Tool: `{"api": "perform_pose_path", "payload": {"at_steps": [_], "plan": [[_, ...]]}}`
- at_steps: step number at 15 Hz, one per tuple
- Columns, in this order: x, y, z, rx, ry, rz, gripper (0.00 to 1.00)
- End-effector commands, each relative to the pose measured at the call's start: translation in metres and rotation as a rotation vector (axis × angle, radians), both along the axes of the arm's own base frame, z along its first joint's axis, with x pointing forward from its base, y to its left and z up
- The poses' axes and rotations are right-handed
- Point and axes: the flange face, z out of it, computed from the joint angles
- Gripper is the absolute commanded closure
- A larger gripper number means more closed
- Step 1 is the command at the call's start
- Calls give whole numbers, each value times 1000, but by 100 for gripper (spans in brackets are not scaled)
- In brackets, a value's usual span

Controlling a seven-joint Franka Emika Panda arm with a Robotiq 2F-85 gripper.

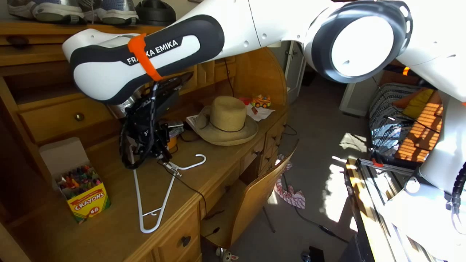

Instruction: Move the white crayon from the box to the desk

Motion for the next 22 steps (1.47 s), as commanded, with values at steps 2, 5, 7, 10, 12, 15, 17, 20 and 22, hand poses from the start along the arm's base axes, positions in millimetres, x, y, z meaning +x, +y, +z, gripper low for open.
{"api": "perform_pose_path", "payload": {"at_steps": [2,5,7,10,12,15,17,20,22], "plan": [[6,3,-4,-12,-14,16,54],[9,8,5,1,-40,12,32],[9,17,19,16,-63,10,17],[10,34,42,51,-116,-3,0],[11,44,59,78,-176,-49,0],[13,51,84,123,-280,-150,0],[10,50,101,147,-352,-231,1],[-3,42,120,163,-363,-303,0],[-12,33,138,180,-383,-297,0]]}}
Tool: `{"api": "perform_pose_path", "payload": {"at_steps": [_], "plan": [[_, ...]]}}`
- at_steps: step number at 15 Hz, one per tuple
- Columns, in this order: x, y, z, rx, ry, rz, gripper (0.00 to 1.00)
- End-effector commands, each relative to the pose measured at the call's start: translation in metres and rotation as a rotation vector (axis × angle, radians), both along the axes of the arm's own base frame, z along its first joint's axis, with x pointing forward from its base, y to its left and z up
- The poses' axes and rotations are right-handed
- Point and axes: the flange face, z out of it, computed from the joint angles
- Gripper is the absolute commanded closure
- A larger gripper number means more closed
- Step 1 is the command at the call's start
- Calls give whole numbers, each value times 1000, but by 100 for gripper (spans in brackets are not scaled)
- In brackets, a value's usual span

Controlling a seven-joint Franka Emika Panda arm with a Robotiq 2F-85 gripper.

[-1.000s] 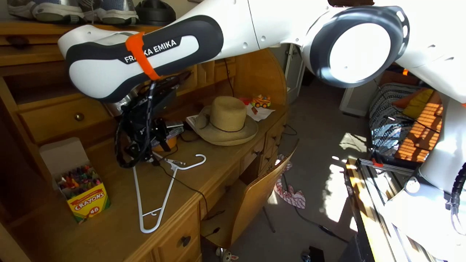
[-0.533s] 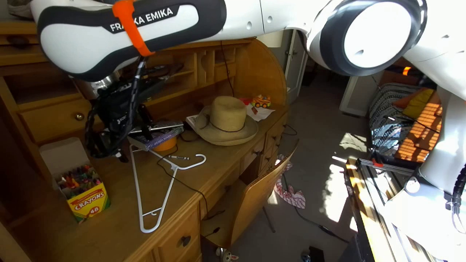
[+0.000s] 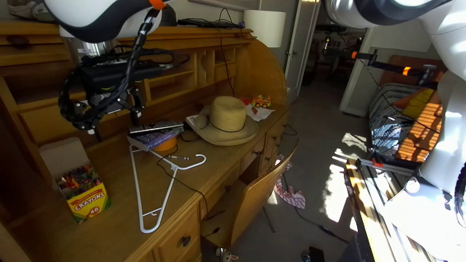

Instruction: Move the white crayon from the box to the desk

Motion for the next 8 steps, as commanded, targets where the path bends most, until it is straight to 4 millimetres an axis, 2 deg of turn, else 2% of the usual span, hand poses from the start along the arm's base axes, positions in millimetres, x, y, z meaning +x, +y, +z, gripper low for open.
{"api": "perform_pose_path", "payload": {"at_steps": [1,5,8], "plan": [[-27,-18,29,41,-32,5,0],[-53,-53,65,-2,-50,72,0],[-77,-95,84,-46,-41,95,0]]}}
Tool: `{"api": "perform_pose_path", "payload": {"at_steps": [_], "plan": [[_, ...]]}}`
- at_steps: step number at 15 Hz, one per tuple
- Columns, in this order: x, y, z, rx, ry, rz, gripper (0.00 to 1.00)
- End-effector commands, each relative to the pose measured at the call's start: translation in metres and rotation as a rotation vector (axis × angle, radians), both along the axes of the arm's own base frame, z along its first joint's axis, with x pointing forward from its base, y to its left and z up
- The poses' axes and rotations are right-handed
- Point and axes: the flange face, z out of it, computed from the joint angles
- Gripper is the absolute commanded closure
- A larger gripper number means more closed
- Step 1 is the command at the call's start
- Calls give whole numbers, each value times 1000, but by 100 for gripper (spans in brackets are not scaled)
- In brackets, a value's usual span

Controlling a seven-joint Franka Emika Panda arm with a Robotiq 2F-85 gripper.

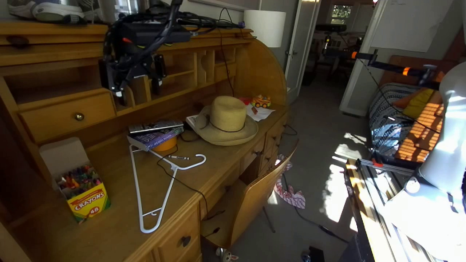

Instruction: Move the white crayon from the box to the desk

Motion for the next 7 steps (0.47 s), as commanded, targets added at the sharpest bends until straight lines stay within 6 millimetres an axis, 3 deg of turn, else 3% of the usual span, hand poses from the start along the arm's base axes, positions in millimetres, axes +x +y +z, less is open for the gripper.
{"api": "perform_pose_path", "payload": {"at_steps": [1,4,7], "plan": [[-7,-14,7,-14,4,8,0],[-25,-39,18,-26,16,21,0],[-29,-36,15,-26,23,28,0]]}}
